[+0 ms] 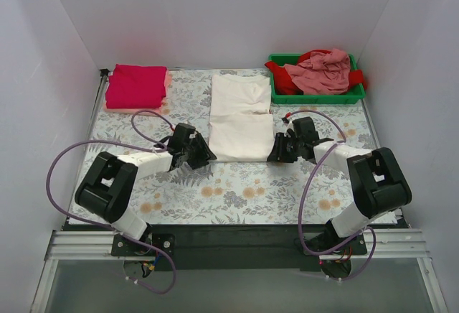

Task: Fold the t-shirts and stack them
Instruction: Fold the tshirt

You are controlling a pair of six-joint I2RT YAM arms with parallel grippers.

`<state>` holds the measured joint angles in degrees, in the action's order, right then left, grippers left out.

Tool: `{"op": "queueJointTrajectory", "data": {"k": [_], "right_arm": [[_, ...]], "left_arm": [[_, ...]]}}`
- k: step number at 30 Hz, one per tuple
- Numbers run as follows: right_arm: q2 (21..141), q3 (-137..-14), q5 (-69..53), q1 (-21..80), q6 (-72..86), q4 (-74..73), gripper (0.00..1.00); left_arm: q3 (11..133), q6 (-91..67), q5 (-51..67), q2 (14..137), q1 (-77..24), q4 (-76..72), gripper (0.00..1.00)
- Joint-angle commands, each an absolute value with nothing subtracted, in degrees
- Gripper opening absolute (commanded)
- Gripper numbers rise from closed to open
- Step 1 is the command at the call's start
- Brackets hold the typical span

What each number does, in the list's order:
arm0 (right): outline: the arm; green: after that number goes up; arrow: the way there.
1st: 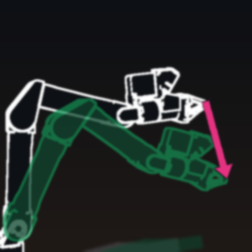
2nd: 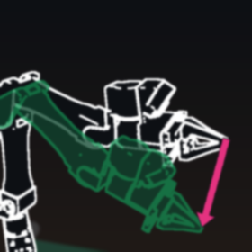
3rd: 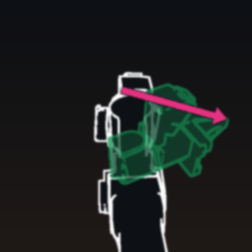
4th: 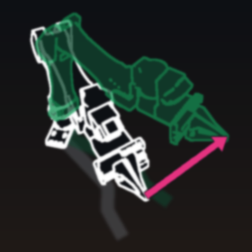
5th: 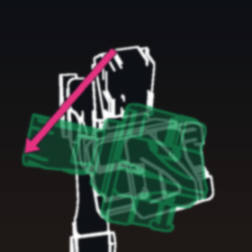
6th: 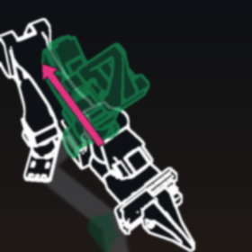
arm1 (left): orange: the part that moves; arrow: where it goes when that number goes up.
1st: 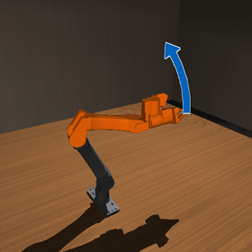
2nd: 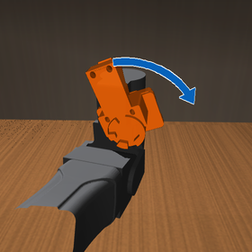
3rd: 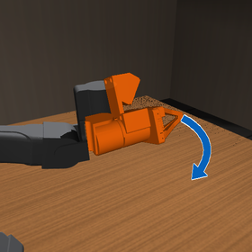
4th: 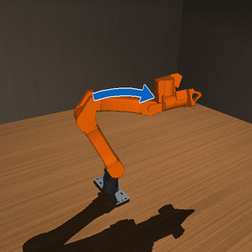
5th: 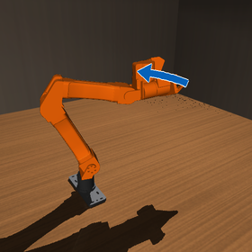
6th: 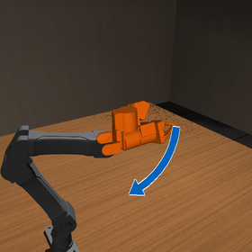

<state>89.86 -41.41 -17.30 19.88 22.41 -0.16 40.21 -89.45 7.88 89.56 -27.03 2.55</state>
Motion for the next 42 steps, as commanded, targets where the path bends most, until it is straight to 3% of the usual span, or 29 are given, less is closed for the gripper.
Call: {"op": "queueJointTrajectory", "data": {"k": [1, 3, 6, 7, 11, 24, 32, 42], "right_arm": [[91.3, -42.2, -16.4, 19.9, 22.8, 1.9, 0.38], [91.6, -42.1, -16.6, 19.8, 22.9, 1.9, 0.33], [91.8, -42.0, -16.7, 19.9, 22.7, 1.9, 0.19], [91.7, -41.9, -16.9, 19.8, 22.4, 2.0, 0.15], [91.9, -41.5, -18.4, 19.8, 21.5, 1.8, 0.02], [83.4, -31.3, -23.2, 21.6, 20.2, 0.6, 0.01], [65.3, -20.7, -22.1, 28.1, 26.7, -7.4, 0.01], [44.8, -17.7, -19.9, 38.1, 36.7, -19.9, 0.01]], "left_arm": [[41.6, -88.5, 4.4, 92.7, -27.3, 5.1, 0.4], [41.8, -88.6, 4.5, 93.3, -27.2, 5.3, 0.34], [41.7, -88.4, 4.9, 93.9, -27.2, 4.5, 0.14], [41.8, -88.2, 4.7, 94.5, -27.2, 4.3, 0.0], [41.9, -88.1, 3.5, 94.7, -27.5, 3.1, 0.0], [26.2, -92.4, -2.5, 75.7, -32.7, 4.3, 0.0], [16.3, -104.0, -3.6, 50.9, -43.5, 14.8, 0.0], [19.2, -103.1, 4.6, 36.4, -46.8, 29.6, 0.0]]}}
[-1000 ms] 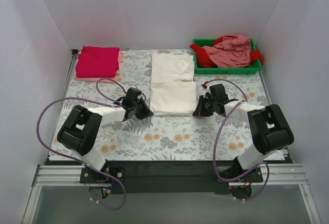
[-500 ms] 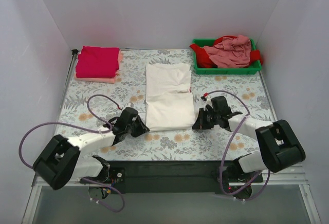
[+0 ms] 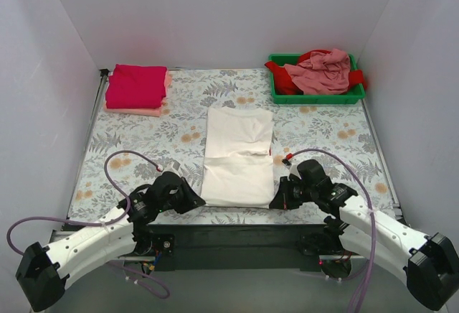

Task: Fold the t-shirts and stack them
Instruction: Fold the tshirt

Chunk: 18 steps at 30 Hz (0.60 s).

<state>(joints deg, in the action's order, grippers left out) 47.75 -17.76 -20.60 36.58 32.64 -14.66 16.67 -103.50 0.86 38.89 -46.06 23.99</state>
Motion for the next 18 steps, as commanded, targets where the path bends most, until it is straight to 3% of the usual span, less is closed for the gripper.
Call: {"op": "queueJointTrajectory", "data": {"k": [1, 7, 18], "right_arm": [[43.3, -18.7, -20.2, 38.4, 36.7, -21.1, 0.01], [41.0, -27.4, -19.2, 38.5, 34.4, -28.4, 0.01], [44.9, -44.1, -29.5, 38.3, 30.8, -39.6, 0.01]], "left_arm": [[20.9, -102.9, 4.2, 36.0, -46.8, 30.2, 0.0], [28.6, -101.4, 1.3, 32.4, -46.8, 34.1, 0.0], [38.6, -99.4, 1.8, 31.6, -46.8, 39.3, 0.0]]}}
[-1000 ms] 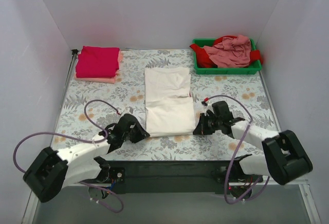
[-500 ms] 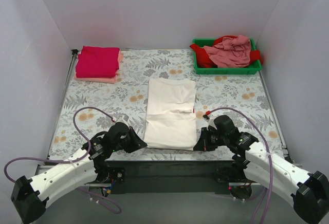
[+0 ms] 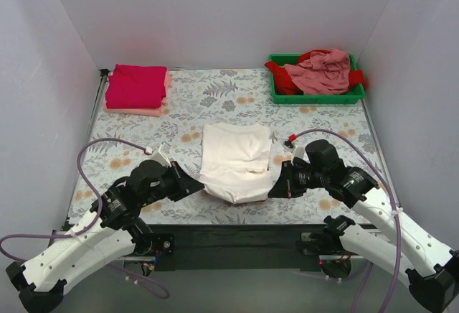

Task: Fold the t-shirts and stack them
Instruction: Fold the tshirt

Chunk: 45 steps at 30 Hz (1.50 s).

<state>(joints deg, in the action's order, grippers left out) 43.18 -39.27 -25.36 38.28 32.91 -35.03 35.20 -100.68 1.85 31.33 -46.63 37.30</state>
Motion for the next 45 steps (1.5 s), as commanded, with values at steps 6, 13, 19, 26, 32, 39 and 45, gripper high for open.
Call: {"op": "queueJointTrajectory", "data": {"k": [6, 13, 19, 26, 32, 39, 45], "right_arm": [[48.2, -49.7, -26.2, 38.1, 27.7, -41.4, 0.01], [53.4, -53.7, -20.3, 35.5, 25.7, -39.8, 0.01], [56.7, -56.3, -18.6, 31.8, 23.6, -36.0, 0.01], [60.5, -56.4, -17.7, 29.1, 23.5, -29.7, 0.01], [64.9, -59.0, -21.2, 25.7, 22.1, -25.7, 0.01], [71.9, -60.0, -29.0, 19.4, 22.9, -19.3, 0.01], [80.8, -63.0, -36.3, 15.5, 21.0, -16.2, 0.01]], "left_arm": [[40.9, -100.5, -7.9, 32.5, -46.8, 43.7, 0.0], [41.5, -100.2, -14.2, 36.8, -46.8, 37.1, 0.0], [43.5, -102.5, -25.2, 42.6, -46.8, 34.4, 0.0], [48.3, -98.6, -30.1, 51.2, -46.6, 30.1, 0.0], [52.8, -95.5, -34.6, 58.3, -45.5, 26.5, 0.0], [56.6, -88.7, -24.5, 67.0, -36.5, 19.9, 0.0], [60.0, -85.2, -23.5, 76.6, -33.8, 16.7, 0.0]]}}
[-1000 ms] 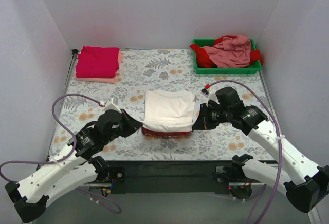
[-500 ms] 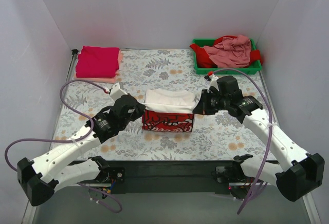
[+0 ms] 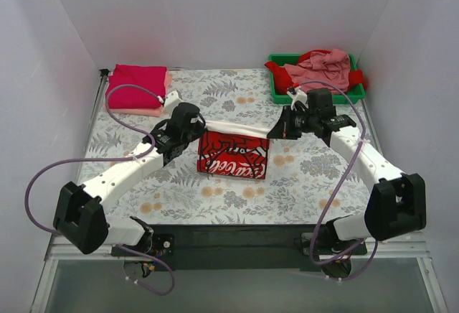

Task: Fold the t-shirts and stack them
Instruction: Fold the tshirt

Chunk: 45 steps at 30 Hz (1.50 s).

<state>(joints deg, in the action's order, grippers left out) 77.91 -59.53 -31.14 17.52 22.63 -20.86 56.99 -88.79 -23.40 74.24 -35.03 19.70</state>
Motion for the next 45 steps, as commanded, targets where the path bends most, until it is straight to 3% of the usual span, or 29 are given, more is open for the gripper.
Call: {"op": "queueJointTrajectory", "data": {"k": [1, 7, 27, 28, 29, 31, 32, 33, 39, 45], "right_arm": [[82.2, -63.5, -36.9, 14.9, 20.8, -15.3, 0.01], [92.3, -69.1, -40.8, 13.4, 20.0, -14.2, 0.01], [105.0, -75.4, -24.0, 13.0, 23.3, -11.9, 0.01], [105.6, -76.2, -23.3, 13.0, 23.3, -11.9, 0.1], [106.7, -76.9, -23.3, 12.9, 23.2, -12.0, 0.25], [107.7, -80.1, -24.0, 12.9, 21.5, -13.3, 0.74], [108.5, -81.2, -24.8, 12.9, 21.0, -14.1, 0.82], [108.8, -82.5, -25.3, 12.9, 20.4, -15.0, 0.98], [102.7, -79.7, -29.4, 13.7, 18.6, -15.8, 0.98], [93.7, -63.2, -38.3, 18.6, 20.6, -6.7, 0.98]], "left_arm": [[60.6, -84.8, -23.8, 77.6, -33.4, 16.4, 0.0], [64.1, -83.6, -24.7, 85.0, -30.4, 15.2, 0.0], [70.8, -78.9, -16.3, 102.7, -25.1, 10.5, 0.0], [71.1, -79.0, -16.2, 103.1, -24.8, 10.5, 0.04], [71.5, -79.5, -16.1, 103.4, -24.4, 10.8, 0.14], [72.6, -80.2, -16.1, 103.8, -24.1, 12.6, 0.34], [72.8, -80.2, -16.5, 103.5, -24.0, 13.1, 0.49], [72.7, -80.0, -16.3, 103.1, -24.1, 13.1, 0.85], [69.7, -79.8, -8.8, 97.2, -24.0, 12.7, 0.89], [59.9, -81.7, 4.9, 91.5, -25.1, 6.2, 0.91]]}}
